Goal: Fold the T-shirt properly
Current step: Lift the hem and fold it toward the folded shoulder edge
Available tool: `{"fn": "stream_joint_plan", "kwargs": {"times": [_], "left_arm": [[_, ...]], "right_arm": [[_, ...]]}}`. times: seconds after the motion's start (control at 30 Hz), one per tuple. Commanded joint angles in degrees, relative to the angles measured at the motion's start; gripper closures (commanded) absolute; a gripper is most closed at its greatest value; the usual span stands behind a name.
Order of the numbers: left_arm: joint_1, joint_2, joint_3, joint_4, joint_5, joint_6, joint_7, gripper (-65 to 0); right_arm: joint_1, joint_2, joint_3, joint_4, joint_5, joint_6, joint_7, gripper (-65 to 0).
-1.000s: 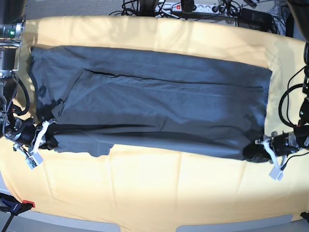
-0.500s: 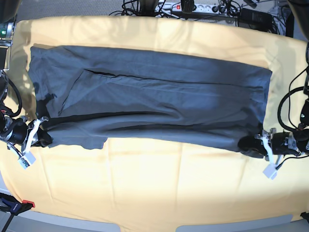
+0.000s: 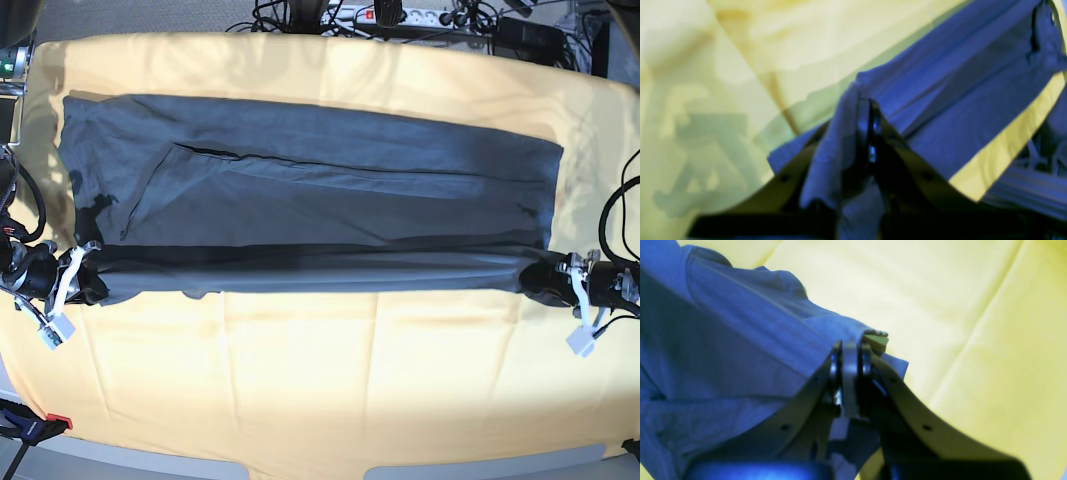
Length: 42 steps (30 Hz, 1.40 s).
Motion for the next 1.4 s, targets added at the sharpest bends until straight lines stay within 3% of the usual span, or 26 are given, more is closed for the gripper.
{"fn": "stream_joint_plan", "kwargs": {"times": [0.0,0.17,0.3,0.47,0.67,1.07,1.1,1.13,1.23,1.3,1.37], "left_arm": [[-1.9,-1.6,-0.8,1.0,-0.5,-0.3,0.7,0.0],[-0.9,-1.9,-0.8,4.4,-0.5,-0.3,6.1,0.0],[2.7,-2.8,-0.8,11.1,-0.5,-0.3,6.6,0.0],[6.1,-7.1,-0.8,18.8,-0.5,-0.3,6.5,0.0],[8.5,-12.0,-0.8,20.0,-0.5,-0.3,6.5,0.0],[19.7,-11.8,-0.7,20.1,-0.5,-0.3,6.7,0.0],[20.3,-11.6,-0.7,20.1,-0.5,-0.3,6.7,-5.1],[20.7,-11.5,-0.8,20.1,-0.5,-0.3,6.7,-12.4],[21.5,-10.6,-0.7,20.1,-0.5,-0.3,6.1,-32.7],[21.8,-10.0,-0.7,20.1,-0.5,-0.3,5.3,-37.3],[21.8,-9.4,-0.7,20.1,-0.5,-0.3,5.2,-37.3]], "right_arm": [[1.4,1.6,0.6,0.9,0.2,-0.1,0.2,0.0],[0.3,1.6,0.6,0.9,3.9,-0.1,-1.8,0.0],[-0.7,1.7,0.6,0.9,4.4,-0.1,-2.9,0.0],[-1.7,3.1,0.6,0.9,4.3,-0.1,-3.0,0.0],[-1.7,3.6,0.6,0.9,4.3,-0.1,-3.0,0.0],[-4.2,3.7,0.6,0.9,4.8,-0.1,-6.5,0.0],[-4.2,3.7,0.6,0.9,4.7,-0.1,-6.8,0.0],[-4.2,3.7,0.6,0.9,4.9,-0.1,-6.9,-1.8],[-3.8,3.7,0.6,0.9,7.4,-0.1,-7.7,-29.2],[-3.0,3.9,0.6,0.9,11.6,-0.1,-8.9,-41.1],[-2.0,3.9,0.6,0.9,17.0,-0.1,-9.6,-41.8]]}}
